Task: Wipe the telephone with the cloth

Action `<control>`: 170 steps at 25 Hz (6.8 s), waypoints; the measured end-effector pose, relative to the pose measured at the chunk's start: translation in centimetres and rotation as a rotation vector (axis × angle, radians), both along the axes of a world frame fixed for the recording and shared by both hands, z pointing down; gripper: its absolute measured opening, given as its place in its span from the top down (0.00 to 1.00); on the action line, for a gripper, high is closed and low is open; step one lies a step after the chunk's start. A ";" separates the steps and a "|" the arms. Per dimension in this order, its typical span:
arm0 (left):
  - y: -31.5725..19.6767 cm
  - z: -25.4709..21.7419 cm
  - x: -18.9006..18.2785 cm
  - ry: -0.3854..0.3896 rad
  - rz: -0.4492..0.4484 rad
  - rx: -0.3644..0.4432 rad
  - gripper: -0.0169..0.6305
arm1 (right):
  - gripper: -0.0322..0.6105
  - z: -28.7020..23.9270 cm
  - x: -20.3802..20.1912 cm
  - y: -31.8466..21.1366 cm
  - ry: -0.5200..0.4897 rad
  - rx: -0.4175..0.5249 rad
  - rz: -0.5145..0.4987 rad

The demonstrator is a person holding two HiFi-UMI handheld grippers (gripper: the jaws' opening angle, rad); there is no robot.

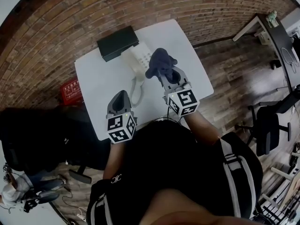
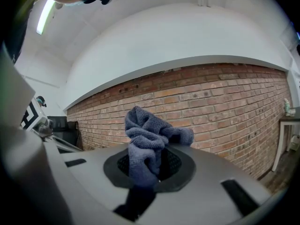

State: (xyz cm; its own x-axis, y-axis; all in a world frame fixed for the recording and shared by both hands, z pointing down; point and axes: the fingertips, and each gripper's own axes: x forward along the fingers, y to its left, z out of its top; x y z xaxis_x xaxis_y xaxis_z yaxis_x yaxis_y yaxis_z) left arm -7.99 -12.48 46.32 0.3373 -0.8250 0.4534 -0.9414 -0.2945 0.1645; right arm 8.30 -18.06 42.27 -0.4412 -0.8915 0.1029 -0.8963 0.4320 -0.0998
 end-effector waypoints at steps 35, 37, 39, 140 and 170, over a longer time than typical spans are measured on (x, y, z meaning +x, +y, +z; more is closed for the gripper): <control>-1.6 0.7 -6.6 -0.011 -0.288 0.006 0.97 | 0.90 9.8 -11.7 -15.6 0.165 -0.145 -0.308; -1.5 0.7 -6.6 -0.012 -0.290 0.005 0.97 | 0.90 10.8 -12.1 -16.4 0.173 -0.170 -0.301; -1.3 0.9 -6.4 -0.013 -0.289 0.003 0.97 | 0.89 12.0 -12.5 -17.0 0.199 -0.199 -0.299; -3.0 3.6 -4.7 -0.007 -0.180 -0.089 0.97 | 0.90 23.5 -8.9 -20.5 0.452 -0.431 -0.147; -2.7 3.6 -5.6 0.000 -0.192 -0.088 0.97 | 0.87 23.0 -0.6 -22.3 0.256 -0.518 0.034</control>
